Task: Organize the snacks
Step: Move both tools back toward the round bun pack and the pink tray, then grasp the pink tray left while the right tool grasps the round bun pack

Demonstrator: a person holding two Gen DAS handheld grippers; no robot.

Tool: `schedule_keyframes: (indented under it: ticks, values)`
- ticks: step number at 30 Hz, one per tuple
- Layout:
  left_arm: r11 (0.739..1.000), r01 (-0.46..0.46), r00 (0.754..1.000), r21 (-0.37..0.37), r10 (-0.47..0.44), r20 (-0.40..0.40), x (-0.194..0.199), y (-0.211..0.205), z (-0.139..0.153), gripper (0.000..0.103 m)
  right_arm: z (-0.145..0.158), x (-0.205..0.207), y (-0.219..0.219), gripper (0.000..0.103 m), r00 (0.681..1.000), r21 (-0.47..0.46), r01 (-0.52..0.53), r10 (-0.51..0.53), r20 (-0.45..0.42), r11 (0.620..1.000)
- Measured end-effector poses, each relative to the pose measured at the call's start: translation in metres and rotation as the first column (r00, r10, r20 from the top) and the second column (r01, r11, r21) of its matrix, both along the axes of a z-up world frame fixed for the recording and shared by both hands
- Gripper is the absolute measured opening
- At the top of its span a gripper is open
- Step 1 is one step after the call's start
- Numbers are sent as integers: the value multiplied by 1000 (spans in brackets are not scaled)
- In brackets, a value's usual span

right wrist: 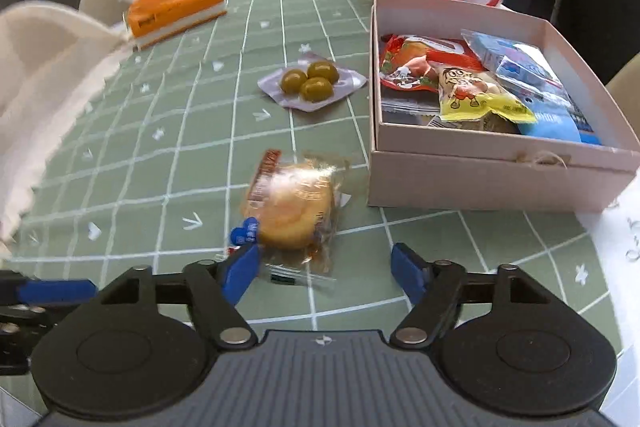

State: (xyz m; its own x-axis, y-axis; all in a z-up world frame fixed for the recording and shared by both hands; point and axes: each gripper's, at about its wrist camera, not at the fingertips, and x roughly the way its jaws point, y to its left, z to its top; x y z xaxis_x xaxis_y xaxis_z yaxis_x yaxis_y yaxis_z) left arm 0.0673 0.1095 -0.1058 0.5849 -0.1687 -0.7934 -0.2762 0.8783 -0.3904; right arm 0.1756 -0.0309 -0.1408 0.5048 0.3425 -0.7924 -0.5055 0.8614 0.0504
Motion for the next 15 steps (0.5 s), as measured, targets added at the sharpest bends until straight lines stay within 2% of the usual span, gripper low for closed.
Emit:
schedule_keyframes:
  ticks: [1, 2, 4, 8, 11, 15]
  values:
    - [1000, -10, 1000, -2, 10, 1, 1, 1, 1, 50, 1, -3, 0, 50, 1000, 14, -24, 24, -10, 1000]
    - [1000, -21, 1000, -5, 21, 2, 1, 2, 1, 50, 1, -6, 1, 42, 999, 22, -44, 45, -18, 999]
    - [999, -44, 999, -16, 44, 12, 4, 5, 4, 50, 3, -15, 5, 39, 995, 41, -90, 92, -33, 995]
    - [998, -52, 998, -24, 53, 35, 13, 6, 12, 50, 6, -29, 9, 39, 984, 78, -159, 165, -70, 984]
    - [1000, -8, 998, 12, 8, 66, 32, 3, 23, 50, 13, -38, 4, 45, 986, 61, -164, 166, -28, 985]
    - [997, 1, 987, 74, -13, 162, 74, 13, 47, 50, 21, -46, -17, 50, 992, 27, -122, 121, 27, 992]
